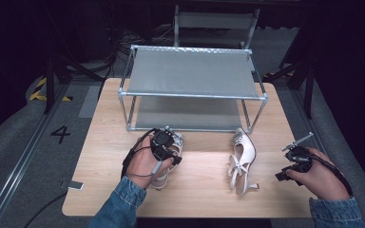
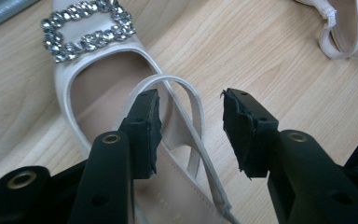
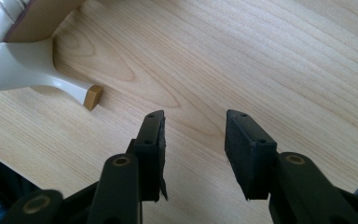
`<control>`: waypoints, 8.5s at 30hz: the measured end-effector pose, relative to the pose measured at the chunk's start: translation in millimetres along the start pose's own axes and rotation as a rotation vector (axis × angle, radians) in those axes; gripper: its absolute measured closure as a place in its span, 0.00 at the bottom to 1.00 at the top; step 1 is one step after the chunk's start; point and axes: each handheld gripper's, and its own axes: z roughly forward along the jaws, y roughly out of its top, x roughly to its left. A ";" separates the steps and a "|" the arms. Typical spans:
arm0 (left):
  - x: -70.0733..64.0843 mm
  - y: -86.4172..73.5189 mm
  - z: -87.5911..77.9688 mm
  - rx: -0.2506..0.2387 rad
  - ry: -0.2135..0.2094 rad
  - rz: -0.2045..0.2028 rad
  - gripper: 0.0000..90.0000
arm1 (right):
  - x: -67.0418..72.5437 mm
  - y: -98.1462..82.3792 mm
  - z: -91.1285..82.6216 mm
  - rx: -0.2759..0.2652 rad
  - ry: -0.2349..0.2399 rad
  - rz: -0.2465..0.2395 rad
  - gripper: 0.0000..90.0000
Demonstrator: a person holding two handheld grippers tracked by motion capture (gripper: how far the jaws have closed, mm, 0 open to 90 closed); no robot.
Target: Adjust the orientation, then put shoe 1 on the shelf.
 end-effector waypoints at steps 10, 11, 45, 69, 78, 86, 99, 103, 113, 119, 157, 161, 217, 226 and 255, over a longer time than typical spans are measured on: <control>0.3 0.2 27.5 0.033 0.020 -0.013 0.65 | 0.5 0.3 1.6 0.007 0.000 0.000 0.65; 0.3 0.2 27.5 0.033 0.020 -0.013 0.66 | 0.5 0.3 1.6 0.007 0.000 0.000 0.65; 9.0 13.7 1.5 -0.077 0.211 0.064 0.95 | 0.3 2.9 1.7 0.001 0.012 -0.008 0.65; 41.8 65.5 11.8 -0.193 0.316 0.010 0.95 | -6.6 1.0 -2.3 -0.025 0.029 -0.009 0.65; 40.0 75.5 21.0 -0.210 0.374 0.028 0.95 | -5.9 1.2 -2.2 -0.025 0.029 -0.021 0.65; 43.1 81.7 30.4 -0.234 0.363 0.012 0.95 | -3.5 2.5 -0.2 -0.023 0.035 -0.026 0.65; 41.9 81.9 39.4 -0.289 0.363 -0.002 0.95 | -5.0 0.8 0.4 -0.018 0.031 -0.020 0.65; 45.4 78.2 47.0 -0.273 0.344 -0.017 0.95 | -5.1 0.2 0.1 -0.017 0.033 -0.022 0.65; 52.3 80.6 54.6 -0.340 0.278 -0.063 0.93 | -4.2 0.5 2.8 -0.007 0.034 -0.024 0.65; 45.3 77.0 46.5 -0.440 0.200 -0.126 0.64 | -4.7 -0.6 4.2 -0.003 0.032 -0.022 0.64; 36.8 -7.3 -11.1 -0.181 0.193 0.037 0.33 | -4.4 0.2 7.7 0.000 0.023 0.003 0.62; 40.5 -12.0 0.3 -0.147 0.173 0.070 0.35 | -4.4 1.7 11.0 0.015 0.020 -0.006 0.62; 52.4 44.0 60.4 -0.366 0.077 0.021 0.88 | -1.8 -22.9 13.3 0.022 -0.006 0.036 0.65; 68.6 62.3 65.3 -0.401 0.110 -0.002 0.88 | -0.4 -17.0 15.2 0.015 -0.004 0.016 0.65; 85.7 73.1 84.6 -0.345 0.234 -0.018 0.58 | 3.9 -18.8 14.4 0.005 -0.010 -0.007 0.63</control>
